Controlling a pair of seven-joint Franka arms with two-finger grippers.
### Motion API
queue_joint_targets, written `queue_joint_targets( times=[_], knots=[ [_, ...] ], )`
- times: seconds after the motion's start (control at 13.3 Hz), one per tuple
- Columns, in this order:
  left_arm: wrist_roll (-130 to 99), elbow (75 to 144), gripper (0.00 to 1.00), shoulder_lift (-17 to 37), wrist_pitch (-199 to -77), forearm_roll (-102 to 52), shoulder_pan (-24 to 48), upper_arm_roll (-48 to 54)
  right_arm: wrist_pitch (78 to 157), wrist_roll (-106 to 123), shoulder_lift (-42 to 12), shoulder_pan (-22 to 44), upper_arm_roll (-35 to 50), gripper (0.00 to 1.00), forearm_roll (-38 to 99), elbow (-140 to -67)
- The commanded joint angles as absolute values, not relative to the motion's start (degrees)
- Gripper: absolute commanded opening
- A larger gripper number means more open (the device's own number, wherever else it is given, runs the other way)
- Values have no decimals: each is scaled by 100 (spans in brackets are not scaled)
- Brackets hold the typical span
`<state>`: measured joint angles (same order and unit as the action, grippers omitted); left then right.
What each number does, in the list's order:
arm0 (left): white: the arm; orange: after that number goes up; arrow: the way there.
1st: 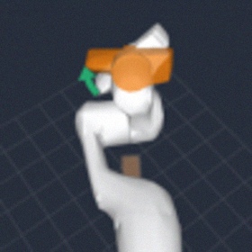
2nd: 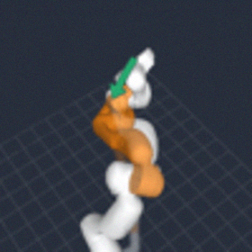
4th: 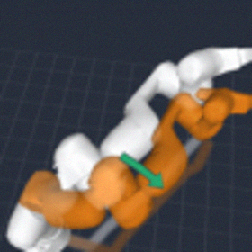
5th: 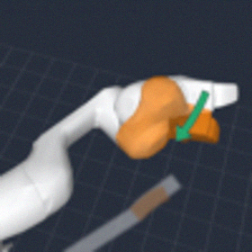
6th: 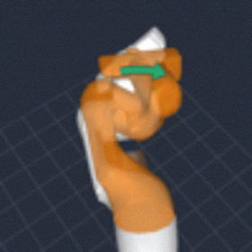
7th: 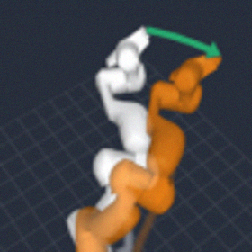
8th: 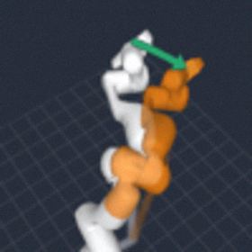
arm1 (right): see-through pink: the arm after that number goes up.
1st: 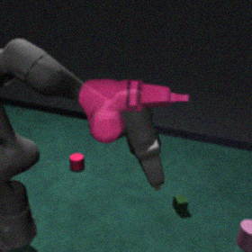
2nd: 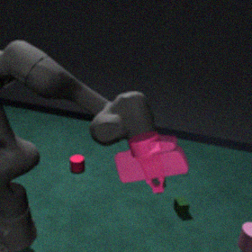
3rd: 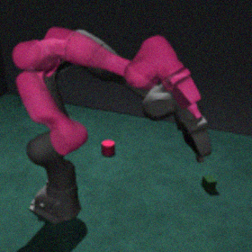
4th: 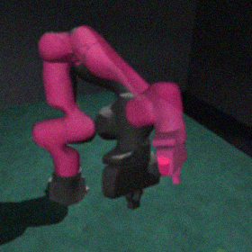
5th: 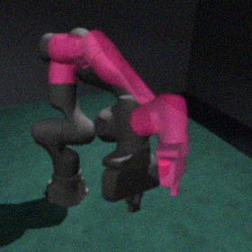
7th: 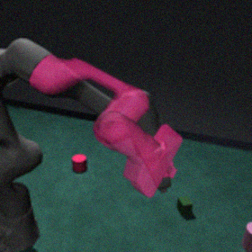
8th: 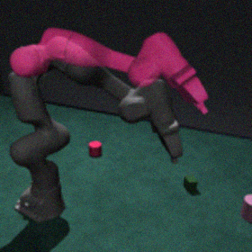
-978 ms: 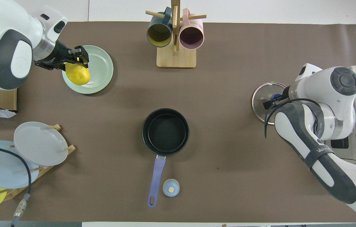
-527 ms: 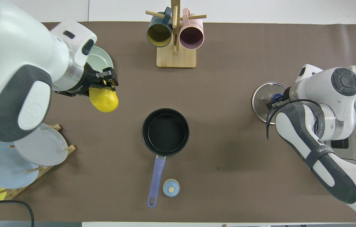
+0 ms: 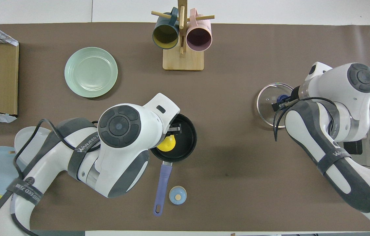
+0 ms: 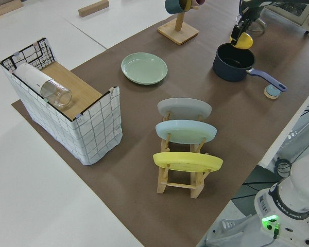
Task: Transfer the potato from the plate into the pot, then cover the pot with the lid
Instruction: 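Lift the potato with the left gripper and carry it over the saucepan, then release the potato into the saucepan while the right gripper lifts the lid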
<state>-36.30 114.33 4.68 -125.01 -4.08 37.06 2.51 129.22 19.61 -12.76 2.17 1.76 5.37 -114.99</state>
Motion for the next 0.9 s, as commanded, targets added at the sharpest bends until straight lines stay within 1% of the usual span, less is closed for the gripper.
queue_joint_targets(
  times=[0.0, 0.38, 0.45, 0.6, 0.83],
  knots=[
    [-3621, 11619, 0, 632, -12972, -274, 3858, 141, 12420, 1610, -1187, 211, 456, 30, 659, -11058],
    [-3665, 11628, 0, 1194, -13446, 148, 3911, 141, 11656, 425, -1195, 272, 1027, 30, 554, -10320],
    [-3682, 11637, 0, 1265, -13508, 176, 3998, 141, 11602, 204, -1195, 525, 1020, 30, 536, -10214],
    [-3691, 11689, 0, 1336, -13596, 185, 4051, 132, 11461, -313, -1204, 816, 1020, 30, 449, -10029],
    [-3709, 11943, 0, 1336, -13807, 368, 4122, 132, 11470, -763, -1213, 1106, 1020, 30, 439, -9984]
  ],
)
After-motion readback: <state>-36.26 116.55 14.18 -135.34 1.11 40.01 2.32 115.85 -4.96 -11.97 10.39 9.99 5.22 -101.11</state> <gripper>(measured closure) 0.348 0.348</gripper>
